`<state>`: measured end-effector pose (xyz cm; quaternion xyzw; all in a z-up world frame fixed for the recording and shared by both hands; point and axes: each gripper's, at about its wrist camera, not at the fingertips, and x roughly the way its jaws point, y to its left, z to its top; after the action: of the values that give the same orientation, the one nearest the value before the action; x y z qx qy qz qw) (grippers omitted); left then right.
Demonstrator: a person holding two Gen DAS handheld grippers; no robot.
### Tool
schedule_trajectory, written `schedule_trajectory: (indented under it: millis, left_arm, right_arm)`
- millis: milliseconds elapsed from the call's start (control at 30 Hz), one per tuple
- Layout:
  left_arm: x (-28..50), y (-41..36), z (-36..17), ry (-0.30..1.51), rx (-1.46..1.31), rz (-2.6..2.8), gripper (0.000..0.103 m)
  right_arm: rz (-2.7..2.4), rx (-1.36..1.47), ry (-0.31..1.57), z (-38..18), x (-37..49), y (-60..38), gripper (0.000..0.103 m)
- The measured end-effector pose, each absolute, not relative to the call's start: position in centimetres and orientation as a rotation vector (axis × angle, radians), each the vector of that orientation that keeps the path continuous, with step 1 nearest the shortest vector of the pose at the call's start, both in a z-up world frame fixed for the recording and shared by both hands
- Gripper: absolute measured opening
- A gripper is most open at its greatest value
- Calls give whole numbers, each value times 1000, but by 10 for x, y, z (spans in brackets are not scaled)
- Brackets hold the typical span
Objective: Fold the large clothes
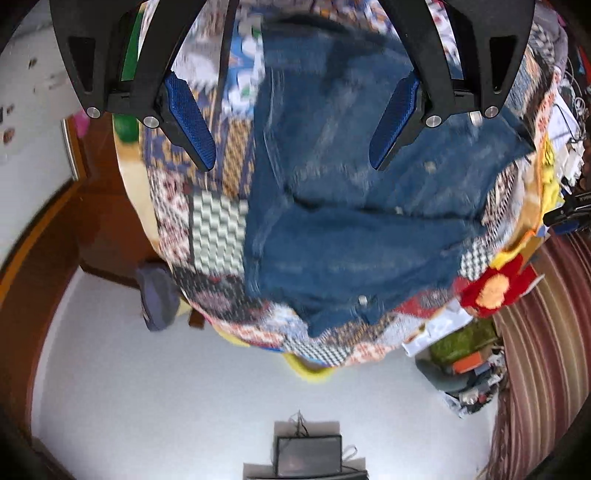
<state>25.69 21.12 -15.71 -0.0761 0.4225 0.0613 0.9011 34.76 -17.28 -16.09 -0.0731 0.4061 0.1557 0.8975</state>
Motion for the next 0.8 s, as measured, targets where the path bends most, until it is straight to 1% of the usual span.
schedule_trajectory:
  millis: [267, 400, 533, 567, 600, 633, 667, 700, 733, 767, 800]
  left_arm:
    - [222, 229, -230, 1041, -403, 176, 95]
    - [212, 224, -249, 1078, -486, 127, 95]
    - [212, 211, -263, 1107, -527, 70, 93]
    - [213, 208, -265, 1114, -533, 62, 91]
    - [214, 205, -266, 1116, -533, 58, 89]
    - [215, 203, -267, 1116, -531, 50, 81]
    - [217, 201, -268, 1117, -535, 30, 71]
    - [217, 199, -267, 1114, -543, 16, 66]
    - [218, 199, -267, 1110, -546, 16, 63]
    - [218, 199, -265, 1099, -537, 24, 54]
    - [218, 200, -263, 1091, -530, 29, 49]
  right_arm:
    - [251, -57, 986, -210, 327, -206, 84]
    - [236, 61, 1050, -228, 328, -223, 84]
    - [283, 239, 1118, -249, 329, -233, 84]
    - [293, 264, 1130, -252, 330, -233, 82]
    - [305, 286, 1138, -255, 329, -232, 77]
    - [325, 318, 1142, -259, 329, -231, 74]
    - [333, 332, 1145, -261, 328, -230, 68]
    - [338, 344, 1145, -262, 328, -229, 59]
    - [353, 356, 1141, -262, 328, -227, 53]
    - [359, 357, 1138, -261, 327, -225, 47]
    - [348, 349, 1128, -260, 327, -224, 42]
